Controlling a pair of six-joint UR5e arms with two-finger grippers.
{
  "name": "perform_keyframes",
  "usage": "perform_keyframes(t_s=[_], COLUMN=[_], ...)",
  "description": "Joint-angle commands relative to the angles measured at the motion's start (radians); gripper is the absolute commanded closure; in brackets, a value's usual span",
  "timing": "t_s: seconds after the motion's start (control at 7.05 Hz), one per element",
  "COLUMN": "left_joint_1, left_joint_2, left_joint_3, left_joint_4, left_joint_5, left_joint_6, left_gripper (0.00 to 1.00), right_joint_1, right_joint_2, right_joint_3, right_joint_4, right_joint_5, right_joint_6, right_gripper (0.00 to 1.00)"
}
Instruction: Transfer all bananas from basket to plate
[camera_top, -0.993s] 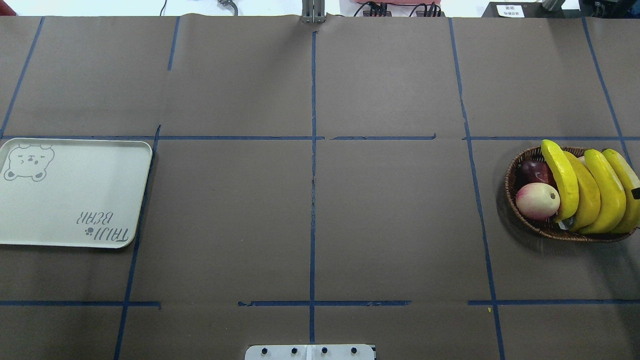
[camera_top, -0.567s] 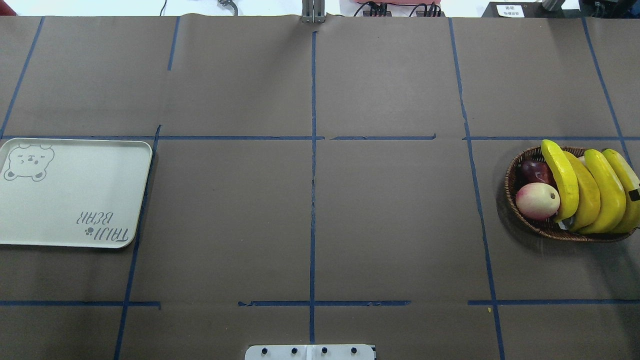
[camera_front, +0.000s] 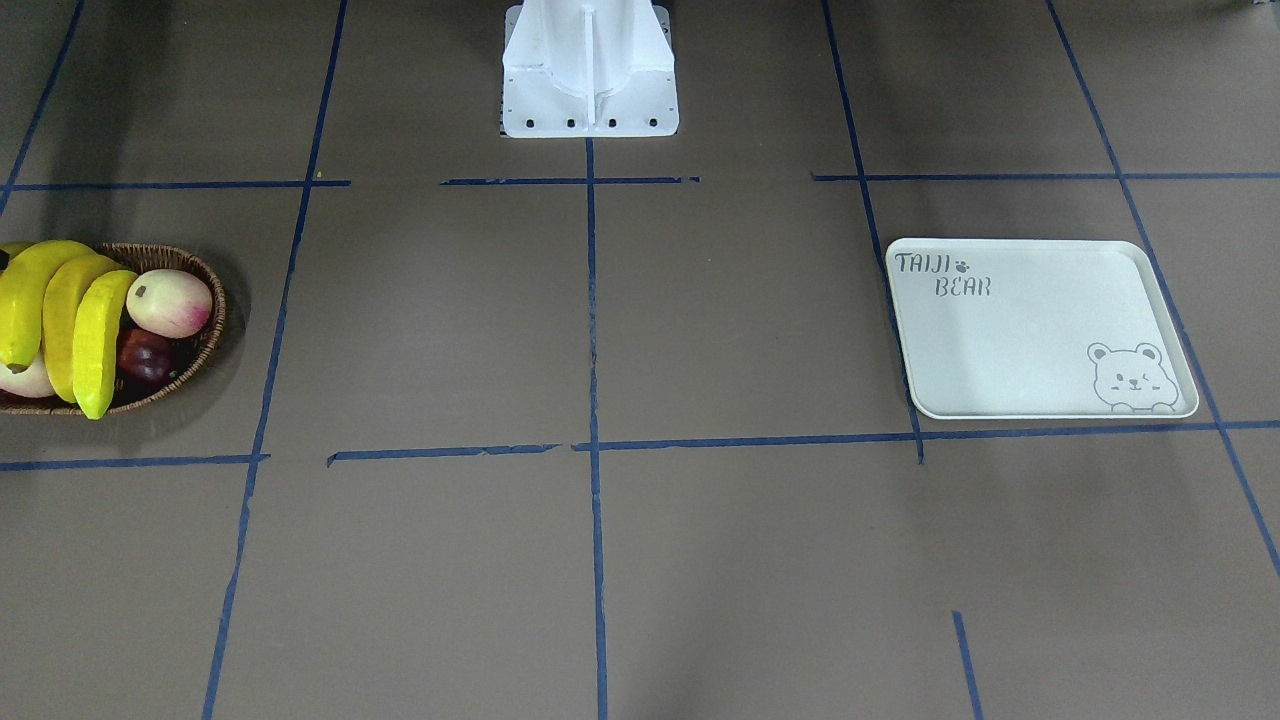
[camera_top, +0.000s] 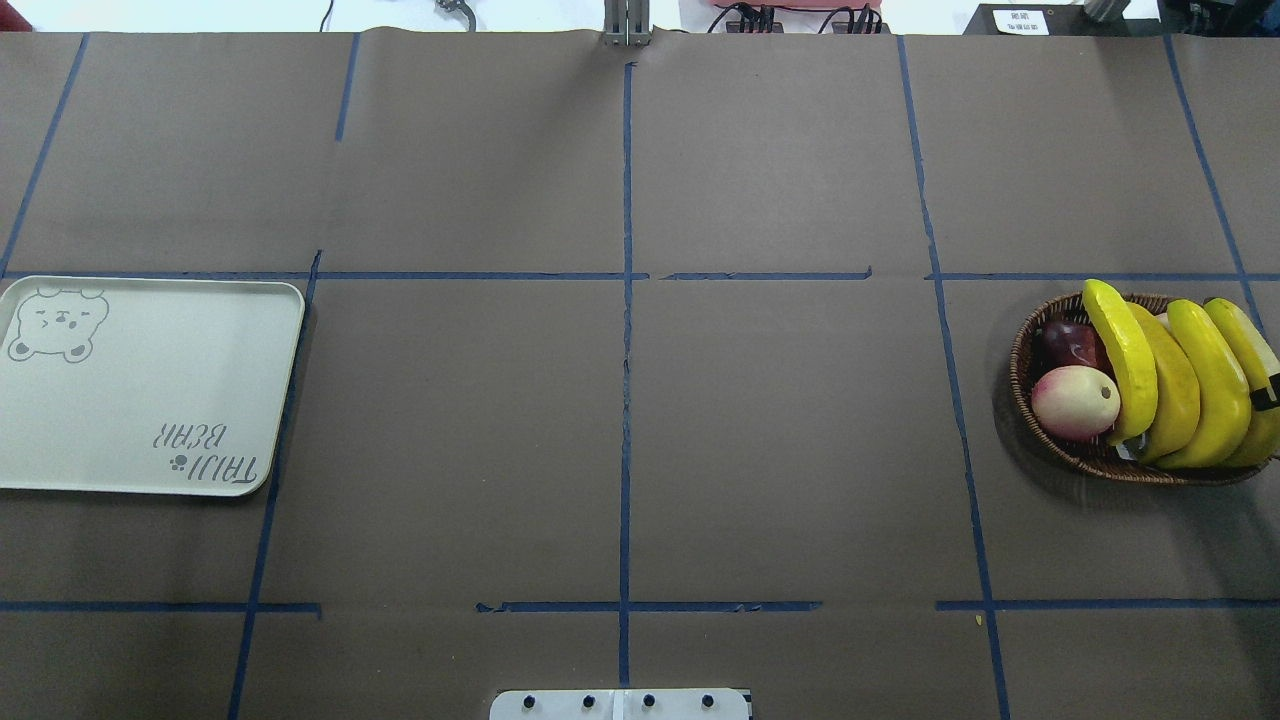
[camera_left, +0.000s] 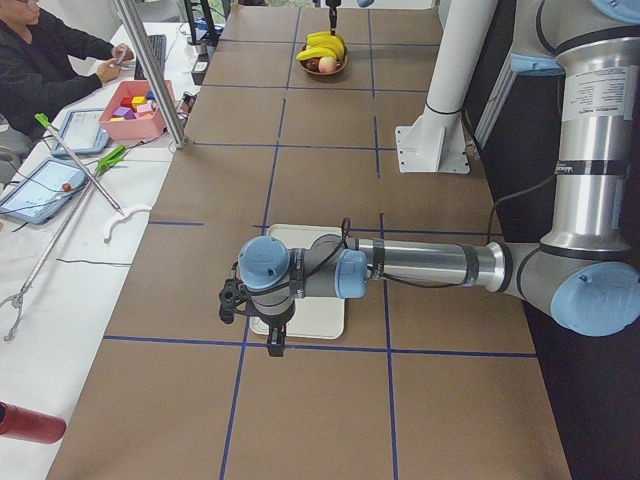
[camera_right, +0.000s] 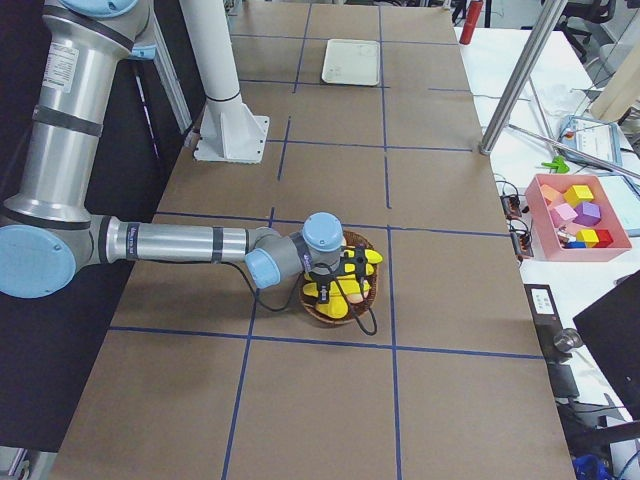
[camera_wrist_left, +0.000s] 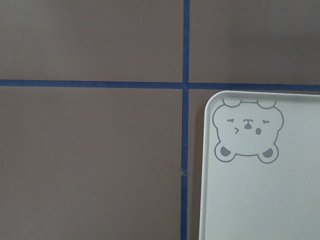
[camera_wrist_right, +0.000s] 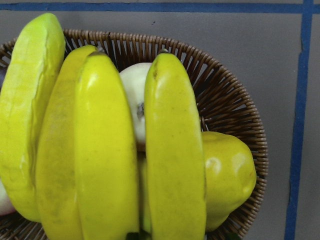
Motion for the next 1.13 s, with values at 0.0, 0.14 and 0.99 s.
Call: perform_keyframes(t_s=[0.0,0.14,0.99], left_joint_1=[0.0,0.0,0.0], left_joint_2=[0.0,0.0,-0.002], left_joint_3=[0.0,0.0,0.0], left_joint_4=[0.0,0.0,0.0], left_joint_5=[0.001,-0.001,0.001], left_joint_6=[-0.001,0.0,-0.001], left_gripper=[0.0,0.0,0.0], right_joint_1=[-0.004,-0.004,-0.002], right_joint_2=[0.0,0.0,0.015], right_joint_3=[-0.003,-0.009,-0.016], right_joint_4=[-0.001,0.0,0.0], right_joint_5=[0.0,0.0,0.003], right_joint_6=[0.0,0.0,-0.002], right_gripper=[0.34,0.34,0.86])
